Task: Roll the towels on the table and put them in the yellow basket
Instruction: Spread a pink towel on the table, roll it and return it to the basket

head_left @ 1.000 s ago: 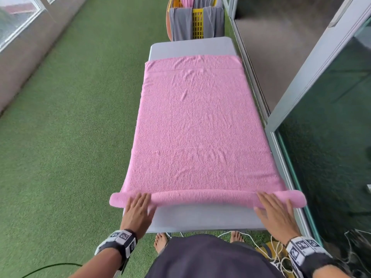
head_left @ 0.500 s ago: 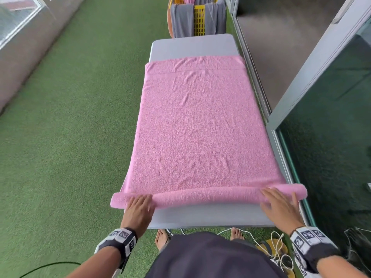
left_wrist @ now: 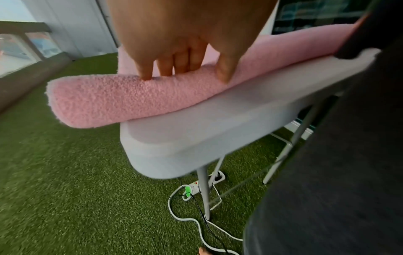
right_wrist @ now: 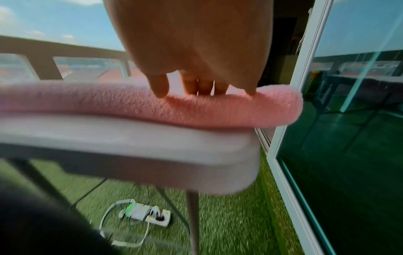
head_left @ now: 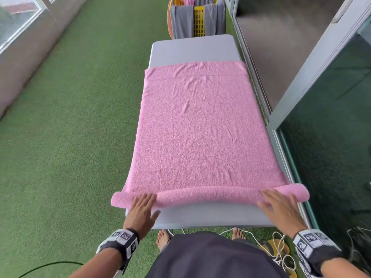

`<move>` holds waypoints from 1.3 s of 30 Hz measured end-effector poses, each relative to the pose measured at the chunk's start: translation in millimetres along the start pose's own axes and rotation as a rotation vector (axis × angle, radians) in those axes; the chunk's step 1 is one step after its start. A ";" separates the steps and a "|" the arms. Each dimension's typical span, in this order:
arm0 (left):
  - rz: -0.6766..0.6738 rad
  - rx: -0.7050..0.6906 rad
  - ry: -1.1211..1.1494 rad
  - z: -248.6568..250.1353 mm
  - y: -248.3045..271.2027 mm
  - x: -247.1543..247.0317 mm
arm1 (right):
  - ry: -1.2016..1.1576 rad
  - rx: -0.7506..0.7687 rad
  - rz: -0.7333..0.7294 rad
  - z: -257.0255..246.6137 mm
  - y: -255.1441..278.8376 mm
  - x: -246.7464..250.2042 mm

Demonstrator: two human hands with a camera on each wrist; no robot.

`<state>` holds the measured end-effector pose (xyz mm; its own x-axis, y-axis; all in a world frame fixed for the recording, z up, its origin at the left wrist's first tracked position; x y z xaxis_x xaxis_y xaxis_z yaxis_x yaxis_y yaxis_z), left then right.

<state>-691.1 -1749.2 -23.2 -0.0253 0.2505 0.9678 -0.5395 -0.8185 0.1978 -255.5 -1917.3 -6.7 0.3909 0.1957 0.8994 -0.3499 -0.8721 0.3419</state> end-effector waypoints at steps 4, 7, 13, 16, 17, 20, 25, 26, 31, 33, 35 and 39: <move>-0.099 0.027 -0.002 6.3 10.6 4.1 | 0.091 -0.043 -0.033 -1.3 15.1 -9.5; -0.077 0.050 -0.003 6.0 -1.3 10.6 | 0.156 -0.092 -0.107 -7.0 4.9 2.6; -0.034 0.084 0.046 1.5 -30.8 21.5 | 0.064 -0.016 0.012 -11.2 -21.2 23.9; -0.173 0.081 0.039 1.3 -19.9 13.5 | 0.051 -0.013 -0.090 -10.7 -7.5 9.2; -0.169 0.064 0.040 2.6 -13.8 9.9 | 0.089 -0.014 -0.100 -9.8 -0.9 4.3; -0.060 0.057 0.067 5.0 -3.0 8.0 | 0.145 -0.017 -0.117 -8.3 10.4 -0.4; 0.077 0.039 0.084 2.7 -21.5 23.2 | 0.091 0.011 -0.061 -3.5 -10.3 18.8; 0.072 0.068 0.098 0.1 -26.1 23.8 | 0.062 0.018 -0.002 -2.7 -15.8 22.3; -0.099 0.015 0.063 -2.7 -16.2 9.6 | 0.036 -0.001 -0.061 -0.1 -7.5 17.5; -0.145 0.030 0.052 -0.7 -5.1 5.3 | 0.099 -0.005 -0.106 3.6 2.3 8.9; -0.146 0.050 0.012 3.9 0.3 9.2 | 0.129 -0.007 -0.132 4.7 4.6 8.1; -0.044 0.086 0.017 4.9 -19.2 23.6 | 0.110 0.016 -0.110 2.9 -12.1 25.9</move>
<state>-677.2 -1730.1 -3.4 -0.0176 0.2951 0.9553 -0.4661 -0.8477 0.2533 -238.7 -1903.0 11.7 0.3306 0.3376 0.8813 -0.2965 -0.8494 0.4366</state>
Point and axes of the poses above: each hand's wrist, its own y-axis away from the middle knuckle, its own x-axis out of the back of the hand, z = x × y, the point moved 1 cm from there along -y, towards the middle knuckle, and after that the axes turned 1 degree about -y, right-handed, at the moved point
